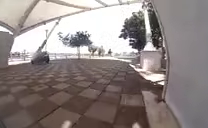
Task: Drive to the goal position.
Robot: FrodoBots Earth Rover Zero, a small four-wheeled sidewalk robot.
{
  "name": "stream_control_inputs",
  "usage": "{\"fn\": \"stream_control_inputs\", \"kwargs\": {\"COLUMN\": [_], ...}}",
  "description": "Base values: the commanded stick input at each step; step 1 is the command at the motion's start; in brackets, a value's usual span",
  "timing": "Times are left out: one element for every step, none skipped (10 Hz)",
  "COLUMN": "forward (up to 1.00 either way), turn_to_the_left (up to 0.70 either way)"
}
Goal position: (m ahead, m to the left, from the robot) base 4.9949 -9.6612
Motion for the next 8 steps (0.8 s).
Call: {"fn": "stream_control_inputs", "kwargs": {"forward": [0.00,0.00,0.00,0.00,0.00,0.00,0.00,0.00], "turn_to_the_left": [-0.70,-0.70,-0.32,0.00,0.00,0.00,0.00,0.00]}}
